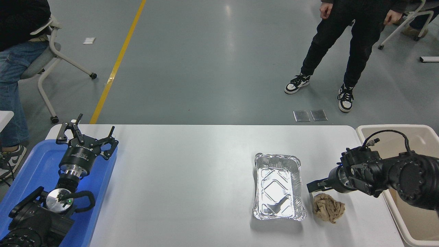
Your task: Pick up foil plate and place in dustbin
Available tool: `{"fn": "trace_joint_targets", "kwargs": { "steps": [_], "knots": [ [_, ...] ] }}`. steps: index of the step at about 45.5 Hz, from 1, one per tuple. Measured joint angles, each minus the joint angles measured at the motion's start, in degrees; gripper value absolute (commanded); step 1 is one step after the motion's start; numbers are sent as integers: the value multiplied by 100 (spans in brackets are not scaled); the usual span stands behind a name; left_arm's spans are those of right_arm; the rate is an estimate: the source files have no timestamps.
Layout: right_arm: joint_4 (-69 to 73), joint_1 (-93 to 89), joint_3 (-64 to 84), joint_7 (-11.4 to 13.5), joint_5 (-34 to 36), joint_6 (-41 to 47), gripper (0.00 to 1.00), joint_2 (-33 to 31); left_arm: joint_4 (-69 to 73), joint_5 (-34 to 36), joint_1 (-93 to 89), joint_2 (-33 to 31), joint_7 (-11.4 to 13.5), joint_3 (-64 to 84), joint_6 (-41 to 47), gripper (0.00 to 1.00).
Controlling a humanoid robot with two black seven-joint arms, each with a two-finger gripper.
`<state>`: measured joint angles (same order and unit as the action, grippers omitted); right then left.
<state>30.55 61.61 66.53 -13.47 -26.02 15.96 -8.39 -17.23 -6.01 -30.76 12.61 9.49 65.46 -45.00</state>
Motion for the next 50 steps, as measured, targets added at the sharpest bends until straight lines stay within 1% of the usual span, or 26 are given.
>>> {"fn": "trace_joint_targets", "kwargs": {
  "steps": [16, 26, 36, 43, 50],
  "knots": [
    [59, 217, 13, -17, 30, 46, 100, -24, 0, -5, 0, 2, -3, 13, 0, 99],
    [360, 952, 58, -107, 45, 345, 100, -321, 0, -5, 0, 5, -2, 11, 0, 99],
    [1562, 2565, 237, -136, 9, 804, 100, -887, 0, -2, -1, 6, -2, 10, 0, 99],
    [2566, 3957, 535, -143, 5, 1189, 100, -1112, -1, -1, -1, 5, 0, 10, 0, 99],
    [3388, 5407, 711, -122, -3, 1945, 100, -1302, 0, -3, 3, 5, 2, 12, 0, 99]
  ]
}}
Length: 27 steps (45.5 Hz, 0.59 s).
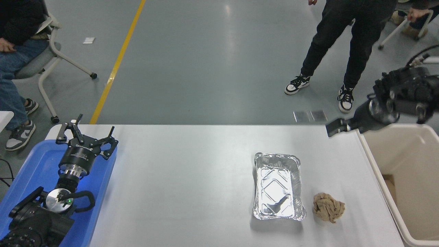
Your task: Pick up foil plate and place in dustbin
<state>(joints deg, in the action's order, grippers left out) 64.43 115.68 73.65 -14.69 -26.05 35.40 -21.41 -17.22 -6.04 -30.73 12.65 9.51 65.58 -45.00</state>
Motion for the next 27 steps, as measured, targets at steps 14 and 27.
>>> {"fn": "trace_joint_targets", "kwargs": {
  "steps": [14, 27],
  "knots": [
    [1200, 2288, 51, 11, 32, 736, 100, -211, 0, -3, 5, 1, 0, 6, 0, 99],
    [2072, 3206, 79, 27, 566, 905, 100, -167, 0, -2, 5, 0, -1, 7, 0, 99]
  ]
}}
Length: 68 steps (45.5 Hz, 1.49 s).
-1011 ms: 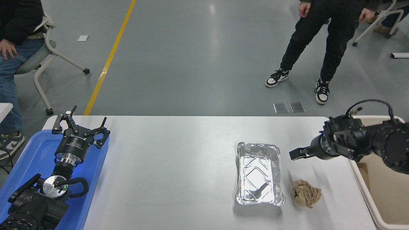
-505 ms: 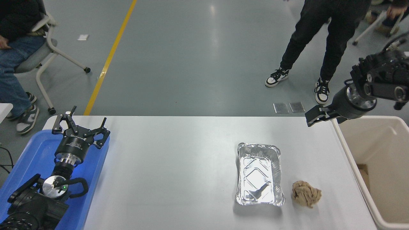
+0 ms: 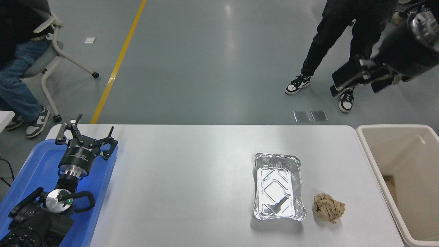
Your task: Pick up foil plate and place in dustbin
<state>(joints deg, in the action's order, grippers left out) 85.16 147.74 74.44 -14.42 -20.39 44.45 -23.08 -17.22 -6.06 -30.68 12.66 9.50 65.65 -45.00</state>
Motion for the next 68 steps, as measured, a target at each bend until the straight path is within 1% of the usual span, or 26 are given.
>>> {"fn": "trace_joint_targets", "kwargs": {
  "steps": [4, 11, 27, 33, 45, 54, 68],
  "knots": [
    [298, 85, 10, 9, 325, 21, 100, 72, 0, 0, 0, 0, 0, 0, 0, 99],
    [644, -35, 3, 33, 566, 38, 100, 220, 0, 0, 0, 0, 0, 0, 0, 99],
    [756, -691, -96, 90, 676, 53, 100, 428, 0, 0, 1, 0, 0, 0, 0, 99],
    [279, -1308, -130, 147, 504, -126, 100, 524, 0, 0, 1, 0, 0, 0, 0, 99],
    [-1017, -3052, -171, 363, 367, -987, 100, 1007, 0, 0, 1, 0, 0, 1, 0, 99],
    [-1913, -4329, -426, 437, 360, -1409, 100, 1324, 0, 1, 0, 0, 0, 1, 0, 99],
    [-3225, -6070, -997, 532, 321, -1857, 100, 1614, -3, 8, -8, -1, 0, -21, 0, 99]
  ]
}}
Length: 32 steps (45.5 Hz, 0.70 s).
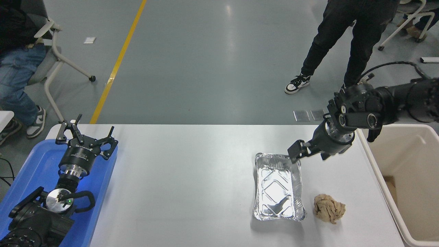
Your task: Pick up foil plate and place in dustbin
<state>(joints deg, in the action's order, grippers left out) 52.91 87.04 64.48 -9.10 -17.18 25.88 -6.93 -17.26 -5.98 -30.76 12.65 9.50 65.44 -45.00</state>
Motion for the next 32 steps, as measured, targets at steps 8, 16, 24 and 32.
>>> {"fn": "trace_joint_targets", "kwargs": {
  "steps": [8, 16, 24, 32],
  "knots": [
    [-640, -810, -184, 99, -83, -256, 100, 162, -2, 0, -5, 0, 0, -5, 0, 99],
    [-1013, -1350, -421, 175, -343, -481, 68, 260, -3, 0, -7, 0, 0, -6, 0, 99],
    [-1201, -1628, -606, 206, -542, -610, 14, 314, -3, 1, -8, 0, 0, -6, 0, 99],
    [-1283, -1731, -730, 214, -603, -655, 0, 349, -3, 1, -8, 0, -1, -10, 0, 99]
  ]
}}
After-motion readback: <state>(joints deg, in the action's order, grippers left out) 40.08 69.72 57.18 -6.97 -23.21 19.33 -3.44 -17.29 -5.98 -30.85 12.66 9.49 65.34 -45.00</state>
